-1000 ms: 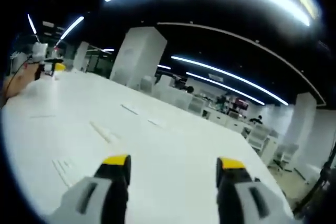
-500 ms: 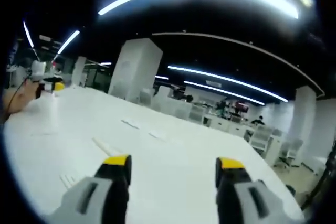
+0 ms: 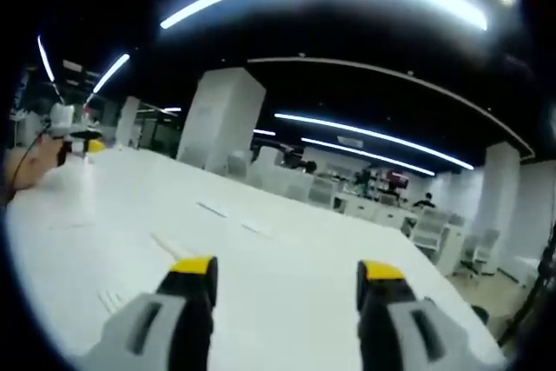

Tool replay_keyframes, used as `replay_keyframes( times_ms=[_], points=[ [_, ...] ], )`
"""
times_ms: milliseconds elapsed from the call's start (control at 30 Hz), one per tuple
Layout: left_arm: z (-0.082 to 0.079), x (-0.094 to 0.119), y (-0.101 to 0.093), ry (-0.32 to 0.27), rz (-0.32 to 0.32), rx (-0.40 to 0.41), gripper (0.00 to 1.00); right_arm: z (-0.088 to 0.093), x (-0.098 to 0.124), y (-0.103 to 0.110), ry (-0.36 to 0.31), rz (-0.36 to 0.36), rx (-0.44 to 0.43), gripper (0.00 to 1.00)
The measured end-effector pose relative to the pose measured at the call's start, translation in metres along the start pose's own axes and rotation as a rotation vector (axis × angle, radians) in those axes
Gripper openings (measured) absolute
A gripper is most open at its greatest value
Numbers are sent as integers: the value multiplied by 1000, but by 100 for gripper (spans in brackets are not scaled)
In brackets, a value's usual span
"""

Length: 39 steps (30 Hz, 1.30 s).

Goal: Locate the socket holder cover, grip the socket holder cover, clip it into the socket holder slot.

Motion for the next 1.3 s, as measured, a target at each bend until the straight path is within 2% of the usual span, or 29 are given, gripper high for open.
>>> replay_keyframes(
  times_ms=[467,700,1000,1300],
  points=[
    [-2,1,-1,-9,1,3,84,-9,3,-7,-43,8,-23,66],
    [-3,1,1,-17,1,25,84,-16,6,-13,-65,4,-84,66],
    [-1,1,2,-6,-2,20,84,-13,14,-25,-37,9,-103,66],
    [1,0,3,5,-9,21,84,-27,26,-37,-44,24,-99,66]
  ],
)
Point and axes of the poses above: the point that each gripper's makers call its tool centre point, and the gripper's own axes: x roughly backward along the fingers, y roughly to its left, z roughly out of its underside, the point moved 5 cm from there along x, roughly backward along the fingers
